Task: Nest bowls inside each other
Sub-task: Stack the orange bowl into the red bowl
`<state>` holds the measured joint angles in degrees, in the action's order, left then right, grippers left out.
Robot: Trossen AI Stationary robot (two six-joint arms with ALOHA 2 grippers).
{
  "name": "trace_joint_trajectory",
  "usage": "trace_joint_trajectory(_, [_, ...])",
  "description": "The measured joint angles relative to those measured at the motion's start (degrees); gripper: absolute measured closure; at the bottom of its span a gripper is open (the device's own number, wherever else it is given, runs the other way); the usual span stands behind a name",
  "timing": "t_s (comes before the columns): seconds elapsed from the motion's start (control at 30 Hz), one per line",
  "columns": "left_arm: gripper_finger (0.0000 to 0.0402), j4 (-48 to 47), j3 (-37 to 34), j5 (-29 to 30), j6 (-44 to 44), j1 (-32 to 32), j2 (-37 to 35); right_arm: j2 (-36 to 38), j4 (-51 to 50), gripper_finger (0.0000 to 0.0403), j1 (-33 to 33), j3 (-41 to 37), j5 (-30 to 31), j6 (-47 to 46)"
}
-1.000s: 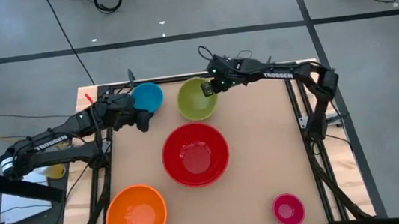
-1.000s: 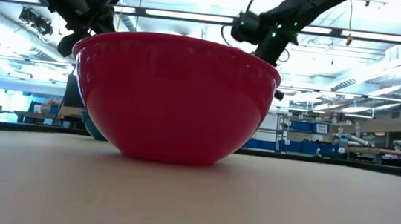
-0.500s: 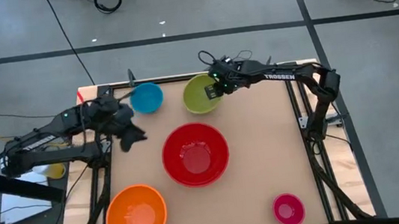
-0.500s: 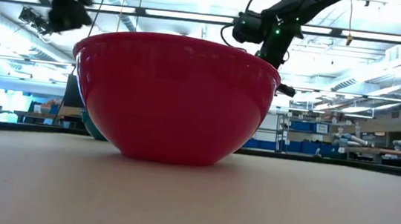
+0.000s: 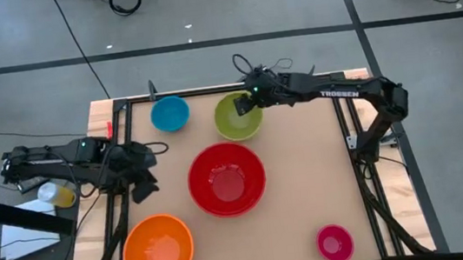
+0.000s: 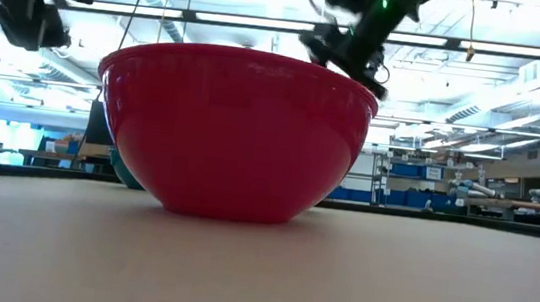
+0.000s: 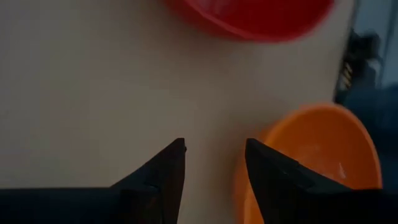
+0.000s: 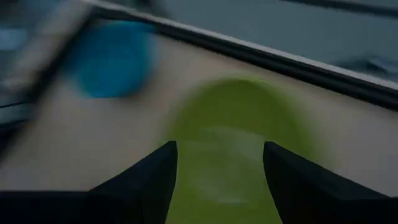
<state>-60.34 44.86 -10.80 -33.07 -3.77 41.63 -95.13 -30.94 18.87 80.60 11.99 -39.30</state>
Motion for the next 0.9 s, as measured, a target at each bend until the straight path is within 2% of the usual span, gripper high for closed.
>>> trace_joint_trajectory(0.17, [0.0232,0.0,1.4,2.8,-11.0,0.0,0.0,-0.9,17.4,0.0163,-5.7,0.0,-9.2,7.4])
trace_joint_trajectory(0.3, [0.0232,0.1,3.5,3.8,-19.6,0.0,0.0,-3.3,26.0,0.0163,-11.0,0.0,-13.5,13.9])
trace_joint_trajectory(0.5, [0.0232,-0.1,4.8,4.5,-21.5,-0.3,0.0,-8.1,33.8,0.0163,-22.1,0.0,-13.7,38.8])
trace_joint_trajectory(0.63, [0.0232,-1.7,4.8,3.3,-17.5,-0.4,0.0,-13.0,39.5,0.0163,-29.6,0.0,-12.8,56.4])
trace_joint_trajectory(0.77, [0.0232,-4.0,4.8,3.0,-15.2,-0.4,0.0,-17.6,47.2,0.0162,-35.8,0.0,-6.6,60.5])
trace_joint_trajectory(0.9, [0.0232,-5.8,4.8,2.1,-13.5,-0.4,0.0,-22.4,56.7,0.0162,-39.7,0.8,-4.1,60.6])
